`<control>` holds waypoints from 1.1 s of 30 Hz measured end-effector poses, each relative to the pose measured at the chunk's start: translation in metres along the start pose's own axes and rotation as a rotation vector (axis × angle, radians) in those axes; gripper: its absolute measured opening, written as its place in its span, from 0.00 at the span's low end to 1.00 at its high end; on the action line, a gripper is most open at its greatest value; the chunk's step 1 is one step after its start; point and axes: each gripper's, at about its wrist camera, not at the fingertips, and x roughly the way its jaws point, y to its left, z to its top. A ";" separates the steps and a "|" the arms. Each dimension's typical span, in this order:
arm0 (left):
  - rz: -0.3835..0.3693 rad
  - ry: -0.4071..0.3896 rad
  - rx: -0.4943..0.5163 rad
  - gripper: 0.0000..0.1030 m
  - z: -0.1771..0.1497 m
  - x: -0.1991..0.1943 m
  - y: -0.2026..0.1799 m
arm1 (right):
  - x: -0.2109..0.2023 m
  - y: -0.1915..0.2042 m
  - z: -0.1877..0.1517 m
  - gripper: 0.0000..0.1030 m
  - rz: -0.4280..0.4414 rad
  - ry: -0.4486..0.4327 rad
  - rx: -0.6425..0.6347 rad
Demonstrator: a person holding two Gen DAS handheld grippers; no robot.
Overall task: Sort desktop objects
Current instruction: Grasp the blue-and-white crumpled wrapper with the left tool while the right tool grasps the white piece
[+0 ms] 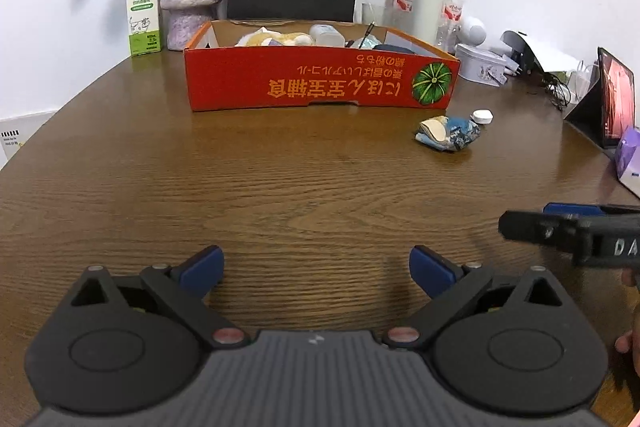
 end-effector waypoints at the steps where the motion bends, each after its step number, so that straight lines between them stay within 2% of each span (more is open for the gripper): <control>1: 0.002 -0.001 0.003 0.99 0.000 0.000 0.000 | 0.000 -0.002 0.000 0.81 0.006 -0.006 0.016; 7: -0.009 0.003 0.005 0.98 0.002 0.001 0.001 | 0.002 0.001 0.001 0.81 -0.009 -0.006 0.015; 10: -0.095 0.005 -0.028 0.97 0.015 0.009 0.003 | 0.003 -0.001 0.010 0.80 -0.014 -0.017 -0.019; 12: -0.119 -0.008 0.003 0.95 0.030 0.020 -0.007 | 0.005 -0.008 0.023 0.79 -0.058 -0.046 -0.069; 15: -0.145 -0.055 0.077 0.86 0.056 0.040 -0.029 | 0.024 -0.023 0.049 0.79 -0.153 -0.060 -0.139; 16: -0.174 -0.064 0.093 0.85 0.065 0.049 -0.037 | 0.034 -0.030 0.059 0.75 -0.169 -0.047 -0.145; 19: -0.269 -0.055 0.139 0.86 0.090 0.079 -0.062 | 0.065 -0.057 0.088 0.71 -0.190 -0.015 -0.135; 21: -0.278 -0.040 0.191 0.88 0.101 0.100 -0.080 | 0.085 -0.078 0.106 0.70 -0.190 -0.002 -0.078; 22: -0.261 -0.031 0.208 0.87 0.105 0.112 -0.089 | 0.096 -0.086 0.113 0.65 -0.175 0.012 -0.059; 24: -0.255 -0.009 0.202 0.72 0.107 0.130 -0.097 | 0.115 -0.096 0.119 0.54 -0.166 0.037 -0.052; 25: -0.268 0.019 0.184 0.40 0.107 0.137 -0.098 | 0.123 -0.098 0.119 0.48 -0.172 0.050 -0.055; 26: -0.286 0.028 0.172 0.32 0.105 0.141 -0.097 | 0.127 -0.099 0.117 0.46 -0.182 0.041 -0.065; 27: -0.290 0.004 0.170 0.27 0.102 0.140 -0.096 | 0.129 -0.098 0.114 0.40 -0.194 0.030 -0.088; 28: -0.299 0.000 0.181 0.20 0.100 0.139 -0.096 | 0.130 -0.096 0.111 0.28 -0.204 0.020 -0.111; 29: -0.308 -0.009 0.181 0.11 0.098 0.137 -0.095 | 0.129 -0.095 0.110 0.25 -0.200 0.014 -0.116; 33: -0.295 -0.051 0.133 0.07 0.093 0.121 -0.083 | 0.126 -0.097 0.110 0.25 -0.200 -0.005 -0.103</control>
